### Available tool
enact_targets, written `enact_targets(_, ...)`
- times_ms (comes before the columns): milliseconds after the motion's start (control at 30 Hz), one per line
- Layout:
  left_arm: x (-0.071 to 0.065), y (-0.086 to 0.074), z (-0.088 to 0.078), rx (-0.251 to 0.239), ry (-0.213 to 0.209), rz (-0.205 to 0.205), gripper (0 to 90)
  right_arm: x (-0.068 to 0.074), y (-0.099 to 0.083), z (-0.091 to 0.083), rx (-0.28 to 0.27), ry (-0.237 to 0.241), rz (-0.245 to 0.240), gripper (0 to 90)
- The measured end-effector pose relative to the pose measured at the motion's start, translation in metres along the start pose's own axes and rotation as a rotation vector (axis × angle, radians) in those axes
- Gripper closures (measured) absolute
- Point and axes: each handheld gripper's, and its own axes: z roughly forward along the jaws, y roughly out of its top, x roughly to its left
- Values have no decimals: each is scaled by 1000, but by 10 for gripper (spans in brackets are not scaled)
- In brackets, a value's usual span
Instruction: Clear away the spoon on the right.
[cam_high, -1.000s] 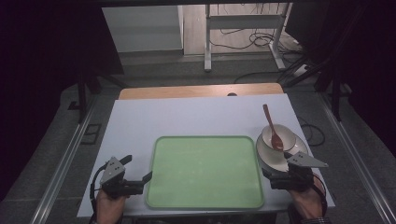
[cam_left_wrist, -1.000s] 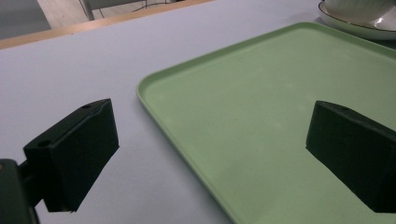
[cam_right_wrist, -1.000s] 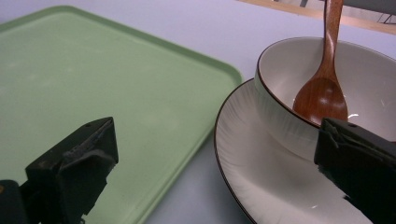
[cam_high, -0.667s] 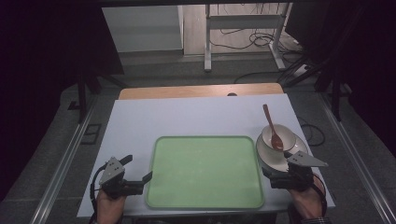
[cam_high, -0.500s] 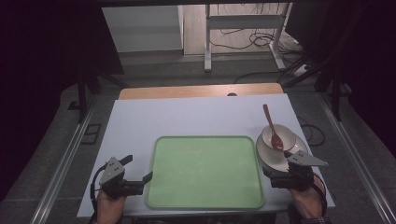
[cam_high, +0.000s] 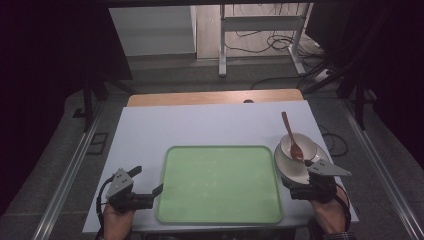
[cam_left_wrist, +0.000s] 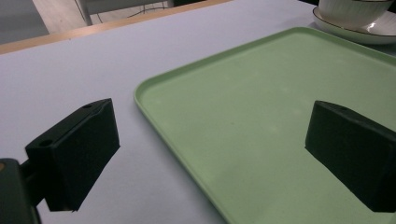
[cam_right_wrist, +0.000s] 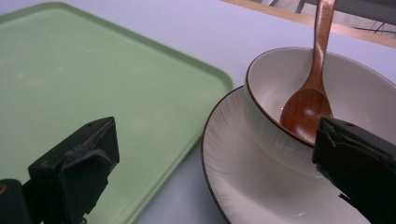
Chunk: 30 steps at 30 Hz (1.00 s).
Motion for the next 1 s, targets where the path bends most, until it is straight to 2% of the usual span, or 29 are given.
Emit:
enact_targets(267,0,0,0,1,0,-4,26,-6,5,1,-5,7,38,5)
enact_targets(600,0,0,1,5,-1,-4,25,-19,14,7,-18,-1,89,0)
enact_targets(1000,0,0,1,3,-1,-2,25,-29,26,15,13,11,92,0)
